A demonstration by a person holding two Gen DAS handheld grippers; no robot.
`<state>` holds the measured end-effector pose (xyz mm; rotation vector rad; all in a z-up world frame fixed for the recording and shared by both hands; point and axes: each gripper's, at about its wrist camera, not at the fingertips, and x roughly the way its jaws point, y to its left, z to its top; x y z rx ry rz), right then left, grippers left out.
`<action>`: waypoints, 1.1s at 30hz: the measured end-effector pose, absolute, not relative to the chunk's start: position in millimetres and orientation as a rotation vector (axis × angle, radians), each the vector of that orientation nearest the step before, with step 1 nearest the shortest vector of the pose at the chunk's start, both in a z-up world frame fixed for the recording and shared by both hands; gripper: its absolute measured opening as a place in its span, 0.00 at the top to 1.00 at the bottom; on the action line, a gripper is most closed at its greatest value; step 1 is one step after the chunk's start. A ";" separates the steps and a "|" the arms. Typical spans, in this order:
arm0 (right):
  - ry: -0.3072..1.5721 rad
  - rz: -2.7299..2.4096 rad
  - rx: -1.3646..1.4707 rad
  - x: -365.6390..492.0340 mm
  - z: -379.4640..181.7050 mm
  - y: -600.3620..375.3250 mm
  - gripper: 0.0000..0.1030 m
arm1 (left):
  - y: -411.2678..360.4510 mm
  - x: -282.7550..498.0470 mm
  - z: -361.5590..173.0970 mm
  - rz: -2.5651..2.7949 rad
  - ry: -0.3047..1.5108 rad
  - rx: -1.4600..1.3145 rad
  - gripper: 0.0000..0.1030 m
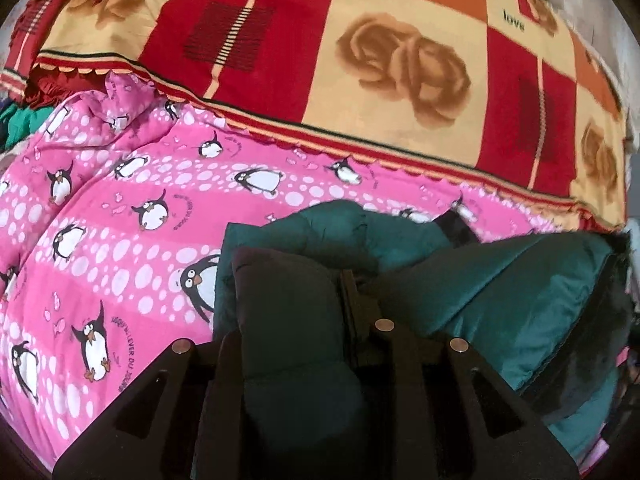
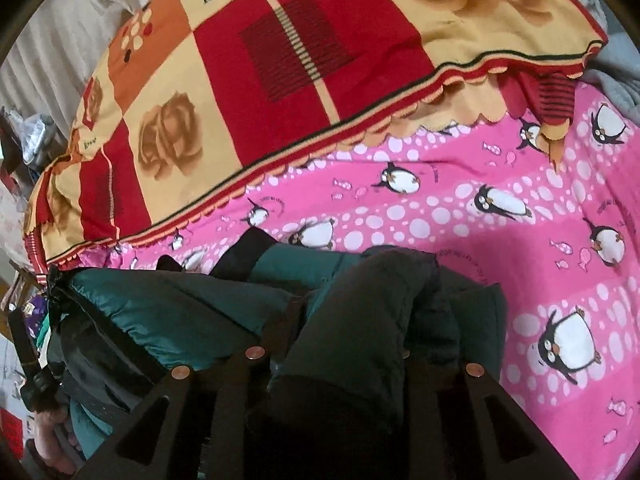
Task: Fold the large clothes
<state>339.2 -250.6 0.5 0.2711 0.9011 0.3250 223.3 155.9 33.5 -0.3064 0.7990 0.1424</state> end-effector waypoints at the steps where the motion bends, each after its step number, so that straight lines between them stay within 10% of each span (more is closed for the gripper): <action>1: 0.908 0.327 0.277 338.1 6.2 -252.3 0.75 | 159.1 222.7 37.3 0.133 0.801 -0.326 0.81; 8: 0.924 0.447 0.620 327.9 24.4 -285.0 0.29 | 188.9 215.6 67.2 -0.006 0.802 -0.580 0.63; 14: 0.864 0.455 0.585 305.9 43.3 -291.4 0.29 | 191.4 204.2 93.6 -0.014 0.763 -0.571 0.45; 33: 0.719 0.471 0.250 288.8 70.9 -271.2 0.32 | 159.1 196.7 134.7 0.122 0.560 -0.300 0.37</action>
